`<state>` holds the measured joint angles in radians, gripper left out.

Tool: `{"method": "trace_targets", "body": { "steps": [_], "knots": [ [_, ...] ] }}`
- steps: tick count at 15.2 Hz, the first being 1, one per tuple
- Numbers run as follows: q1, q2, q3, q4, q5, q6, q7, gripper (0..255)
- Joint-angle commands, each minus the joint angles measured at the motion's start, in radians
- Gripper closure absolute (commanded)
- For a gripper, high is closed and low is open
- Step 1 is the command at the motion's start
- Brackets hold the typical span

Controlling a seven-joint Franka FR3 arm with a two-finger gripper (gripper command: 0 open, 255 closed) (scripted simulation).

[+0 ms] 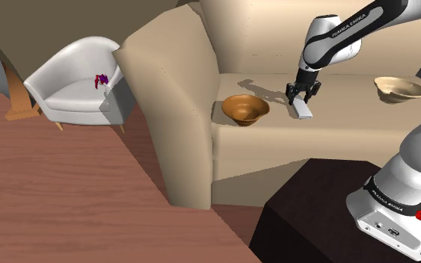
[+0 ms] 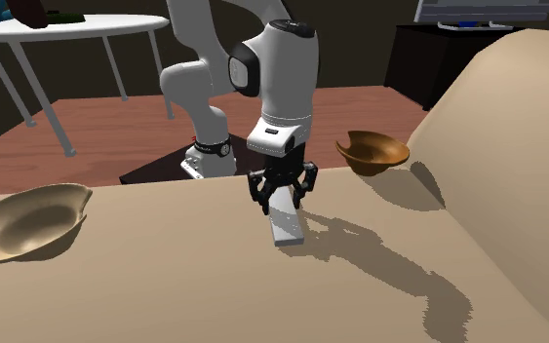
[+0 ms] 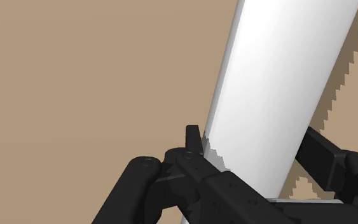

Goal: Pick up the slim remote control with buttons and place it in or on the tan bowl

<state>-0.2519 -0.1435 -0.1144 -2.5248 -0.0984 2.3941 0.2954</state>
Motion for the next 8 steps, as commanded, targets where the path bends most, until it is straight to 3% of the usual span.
{"method": "trace_targets", "body": {
  "steps": [1,8],
  "knots": [
    [0.000,0.001,0.000,0.000,0.000,0.000,0.000,255],
    [0.001,-0.049,0.002,0.026,0.000,-0.075,-0.002,255]
  ]
}}
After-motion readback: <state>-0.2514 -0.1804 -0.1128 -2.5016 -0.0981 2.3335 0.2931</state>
